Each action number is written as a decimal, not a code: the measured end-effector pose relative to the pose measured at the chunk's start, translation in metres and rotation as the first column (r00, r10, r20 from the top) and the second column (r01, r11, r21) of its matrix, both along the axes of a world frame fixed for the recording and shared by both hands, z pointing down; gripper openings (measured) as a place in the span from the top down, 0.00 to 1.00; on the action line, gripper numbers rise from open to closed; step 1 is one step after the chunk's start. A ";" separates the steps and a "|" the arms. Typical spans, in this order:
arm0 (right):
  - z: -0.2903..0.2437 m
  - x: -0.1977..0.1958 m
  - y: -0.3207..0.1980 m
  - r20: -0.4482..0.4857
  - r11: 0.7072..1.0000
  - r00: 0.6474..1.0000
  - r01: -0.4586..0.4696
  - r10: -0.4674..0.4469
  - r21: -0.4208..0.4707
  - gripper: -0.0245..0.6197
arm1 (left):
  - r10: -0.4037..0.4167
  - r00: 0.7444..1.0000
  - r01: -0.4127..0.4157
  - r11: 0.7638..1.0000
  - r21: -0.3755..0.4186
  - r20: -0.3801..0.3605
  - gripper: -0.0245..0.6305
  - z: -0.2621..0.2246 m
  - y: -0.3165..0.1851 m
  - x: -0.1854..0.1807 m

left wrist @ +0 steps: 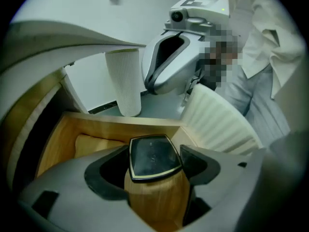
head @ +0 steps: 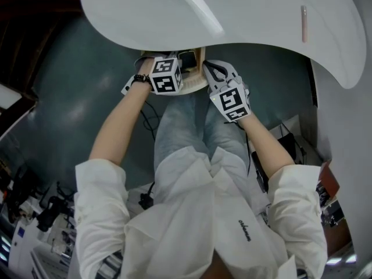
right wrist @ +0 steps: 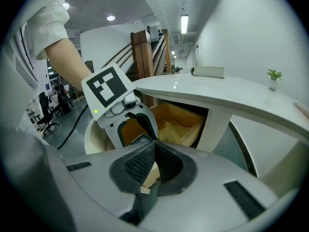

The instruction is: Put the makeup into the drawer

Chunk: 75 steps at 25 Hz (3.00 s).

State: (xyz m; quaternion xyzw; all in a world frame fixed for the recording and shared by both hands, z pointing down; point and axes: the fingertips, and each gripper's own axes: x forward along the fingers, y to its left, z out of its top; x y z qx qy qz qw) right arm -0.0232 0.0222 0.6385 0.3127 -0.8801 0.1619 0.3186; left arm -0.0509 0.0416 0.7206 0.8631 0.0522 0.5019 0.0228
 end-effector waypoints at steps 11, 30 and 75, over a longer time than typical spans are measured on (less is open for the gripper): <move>0.002 -0.004 0.004 0.045 1.000 0.999 -0.022 0.022 -0.011 0.94 | -0.068 0.997 0.067 0.997 0.044 0.019 0.43 0.051 -0.024 0.005; 0.002 -0.003 0.009 0.061 0.999 0.997 -0.040 0.041 -0.021 0.94 | -0.119 0.993 0.120 0.992 0.050 -0.028 0.43 0.063 -0.039 0.007; -0.164 0.346 -0.102 0.125 0.770 0.792 -0.611 0.598 0.183 0.94 | -0.766 0.481 0.799 0.583 -0.146 -0.426 0.55 -0.214 -0.168 0.321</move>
